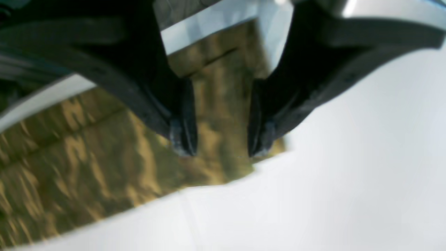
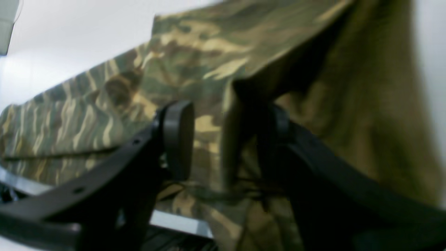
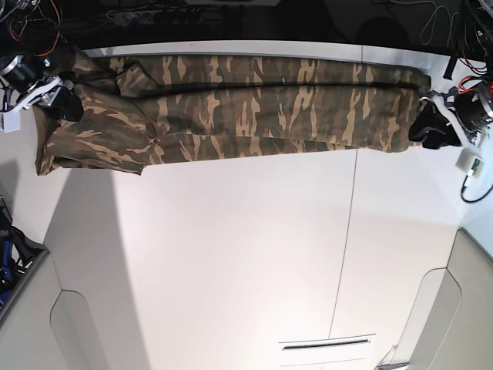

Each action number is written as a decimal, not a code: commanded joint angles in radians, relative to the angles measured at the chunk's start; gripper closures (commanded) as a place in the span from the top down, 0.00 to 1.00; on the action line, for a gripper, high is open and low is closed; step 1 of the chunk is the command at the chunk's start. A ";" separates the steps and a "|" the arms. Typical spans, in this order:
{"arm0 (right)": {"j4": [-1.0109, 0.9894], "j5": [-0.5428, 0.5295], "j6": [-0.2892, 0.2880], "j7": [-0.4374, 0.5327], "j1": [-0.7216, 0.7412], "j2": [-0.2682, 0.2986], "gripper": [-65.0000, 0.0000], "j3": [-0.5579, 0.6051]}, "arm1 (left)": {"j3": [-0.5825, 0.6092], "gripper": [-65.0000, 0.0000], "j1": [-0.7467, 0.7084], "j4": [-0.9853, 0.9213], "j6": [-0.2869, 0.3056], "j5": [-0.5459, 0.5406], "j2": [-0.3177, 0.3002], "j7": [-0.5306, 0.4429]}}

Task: Fold the T-shirt properly
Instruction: 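Release the folded strip and regrasp its ends with both grippers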

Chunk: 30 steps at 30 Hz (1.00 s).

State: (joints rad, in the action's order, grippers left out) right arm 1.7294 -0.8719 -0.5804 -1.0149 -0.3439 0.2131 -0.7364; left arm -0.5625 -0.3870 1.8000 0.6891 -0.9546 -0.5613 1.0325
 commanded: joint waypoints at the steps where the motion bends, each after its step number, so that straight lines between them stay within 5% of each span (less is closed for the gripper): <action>1: 0.030 -0.049 -0.007 0.019 0.003 0.013 0.45 -0.031 | -0.039 0.42 0.004 0.016 0.009 -0.027 -0.009 -0.016; 5: 0.077 -0.095 -0.008 0.020 0.004 0.013 0.38 -0.085 | -0.145 0.50 0.004 0.016 0.009 -0.099 0.022 0.005; 9: 0.092 -0.118 -0.008 0.016 0.024 0.013 0.00 -0.086 | -0.169 0.73 -0.002 0.014 0.009 -0.104 0.050 0.004; 17: 0.077 -0.095 -0.011 0.016 0.055 0.013 0.00 -0.063 | -0.147 0.73 -0.046 -0.027 0.009 -0.031 0.082 -0.062; 30: -0.134 0.045 -0.011 0.129 0.055 0.014 0.00 0.190 | -0.051 0.73 -0.045 -0.219 0.009 0.076 0.082 -0.176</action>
State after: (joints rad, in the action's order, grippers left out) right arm 1.5799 -0.8066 -0.5838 -0.9051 -0.2935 0.2131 -0.5411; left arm -0.6064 -0.4347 1.5684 0.6895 -0.8604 -0.4599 0.8749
